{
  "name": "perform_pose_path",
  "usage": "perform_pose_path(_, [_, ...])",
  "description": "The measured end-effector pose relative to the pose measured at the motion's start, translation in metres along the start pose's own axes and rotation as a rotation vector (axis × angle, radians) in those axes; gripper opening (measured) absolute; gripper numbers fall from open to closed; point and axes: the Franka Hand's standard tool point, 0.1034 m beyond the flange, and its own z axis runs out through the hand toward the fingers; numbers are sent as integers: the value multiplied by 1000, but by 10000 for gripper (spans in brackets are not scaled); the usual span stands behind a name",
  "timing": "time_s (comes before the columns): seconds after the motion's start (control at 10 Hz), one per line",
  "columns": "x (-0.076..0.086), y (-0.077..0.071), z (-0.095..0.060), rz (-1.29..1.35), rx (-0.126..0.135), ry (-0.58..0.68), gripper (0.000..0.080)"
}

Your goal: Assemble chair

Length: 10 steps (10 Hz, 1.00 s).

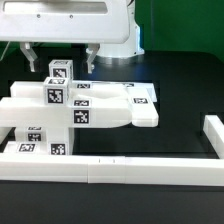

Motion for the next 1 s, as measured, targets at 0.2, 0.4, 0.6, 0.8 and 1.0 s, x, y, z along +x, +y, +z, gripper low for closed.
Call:
perform_pose_path(0.2, [0, 0, 0, 17, 0, 0, 333])
perform_pose_path(0.4, [0, 0, 0, 41, 0, 0, 284])
perform_pose_path(0.6, [0, 0, 0, 197, 2, 0, 284])
perform_pose_path(0.8, [0, 0, 0, 350, 2, 0, 284])
perform_pose_path(1.0, [0, 0, 0, 456, 2, 0, 284])
